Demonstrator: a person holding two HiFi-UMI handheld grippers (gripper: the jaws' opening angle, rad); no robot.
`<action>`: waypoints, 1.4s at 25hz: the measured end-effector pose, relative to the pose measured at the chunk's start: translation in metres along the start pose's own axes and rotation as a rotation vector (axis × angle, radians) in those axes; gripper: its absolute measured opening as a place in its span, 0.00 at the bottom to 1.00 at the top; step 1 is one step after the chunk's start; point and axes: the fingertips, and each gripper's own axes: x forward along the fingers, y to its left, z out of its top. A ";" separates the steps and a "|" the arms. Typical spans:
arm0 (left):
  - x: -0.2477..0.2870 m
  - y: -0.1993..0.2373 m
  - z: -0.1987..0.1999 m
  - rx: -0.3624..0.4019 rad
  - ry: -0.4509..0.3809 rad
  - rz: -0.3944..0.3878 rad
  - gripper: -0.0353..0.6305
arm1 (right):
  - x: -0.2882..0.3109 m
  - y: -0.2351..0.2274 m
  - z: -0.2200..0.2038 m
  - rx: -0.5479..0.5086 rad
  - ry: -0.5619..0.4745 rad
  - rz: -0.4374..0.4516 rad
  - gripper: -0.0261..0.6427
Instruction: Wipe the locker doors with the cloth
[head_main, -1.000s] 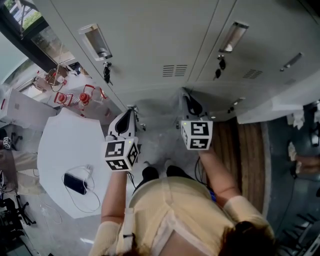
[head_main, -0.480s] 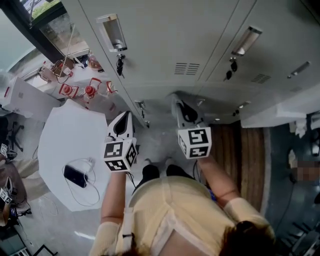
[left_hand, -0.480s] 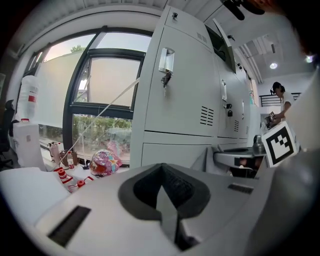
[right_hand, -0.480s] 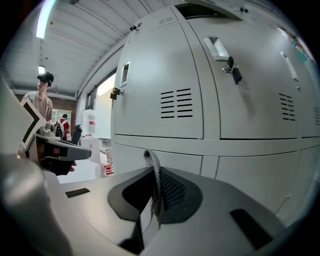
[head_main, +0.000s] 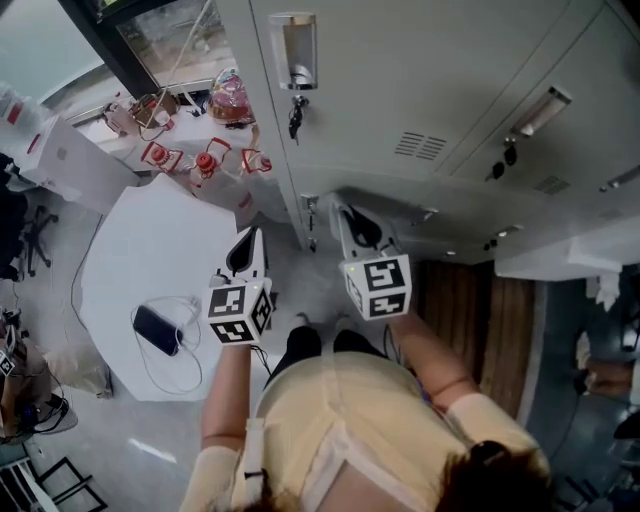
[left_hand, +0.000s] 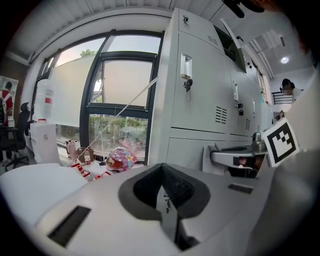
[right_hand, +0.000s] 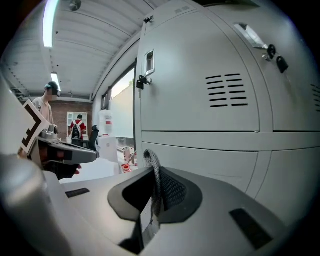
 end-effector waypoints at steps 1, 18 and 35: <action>-0.003 0.006 -0.002 -0.006 0.003 0.013 0.06 | 0.005 0.006 0.000 -0.002 0.001 0.014 0.07; -0.014 0.046 -0.014 -0.055 0.004 0.102 0.06 | 0.077 0.037 -0.024 -0.053 0.080 0.052 0.07; 0.027 -0.004 -0.016 -0.020 0.045 -0.043 0.06 | 0.033 -0.050 -0.043 -0.004 0.100 -0.151 0.07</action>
